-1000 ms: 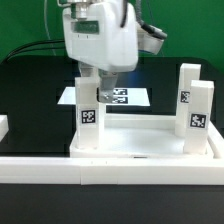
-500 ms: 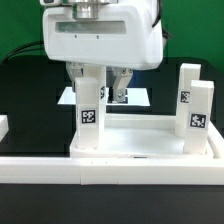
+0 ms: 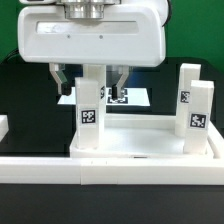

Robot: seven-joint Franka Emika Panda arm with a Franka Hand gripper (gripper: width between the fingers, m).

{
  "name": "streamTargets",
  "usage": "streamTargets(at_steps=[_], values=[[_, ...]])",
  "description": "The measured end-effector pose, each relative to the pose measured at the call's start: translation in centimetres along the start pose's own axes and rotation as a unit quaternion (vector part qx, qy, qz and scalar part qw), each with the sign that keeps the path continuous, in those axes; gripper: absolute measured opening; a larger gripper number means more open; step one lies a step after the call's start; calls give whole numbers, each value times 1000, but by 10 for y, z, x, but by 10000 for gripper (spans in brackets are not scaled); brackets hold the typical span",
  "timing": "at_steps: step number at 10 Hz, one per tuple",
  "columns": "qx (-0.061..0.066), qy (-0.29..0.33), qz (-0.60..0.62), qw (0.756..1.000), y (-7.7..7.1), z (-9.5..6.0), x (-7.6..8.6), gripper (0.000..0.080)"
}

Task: Assemble desk

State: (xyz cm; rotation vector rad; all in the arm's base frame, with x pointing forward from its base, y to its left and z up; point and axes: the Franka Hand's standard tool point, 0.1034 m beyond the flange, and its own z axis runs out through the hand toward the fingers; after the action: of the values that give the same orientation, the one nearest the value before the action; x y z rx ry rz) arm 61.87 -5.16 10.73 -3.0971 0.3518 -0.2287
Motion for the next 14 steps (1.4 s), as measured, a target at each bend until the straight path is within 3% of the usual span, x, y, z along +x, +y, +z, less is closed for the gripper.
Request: streamTargets(at_steps=[2,5,6,7,9,12,14], values=[[-1,-1,-56,998,0,0,-1,649],[-12,-3,-141,990,2,0,-1,649],[-13,-4,-156,988,2,0,-1,521],[-14,-4,-164,986,3,0,-1,521],[-14,-4,-163,987,3,0,-1,287],[-14,-4,-147,989,3,0,-1,288],[-10,-3,-21,1000,6,1,-2,288]])
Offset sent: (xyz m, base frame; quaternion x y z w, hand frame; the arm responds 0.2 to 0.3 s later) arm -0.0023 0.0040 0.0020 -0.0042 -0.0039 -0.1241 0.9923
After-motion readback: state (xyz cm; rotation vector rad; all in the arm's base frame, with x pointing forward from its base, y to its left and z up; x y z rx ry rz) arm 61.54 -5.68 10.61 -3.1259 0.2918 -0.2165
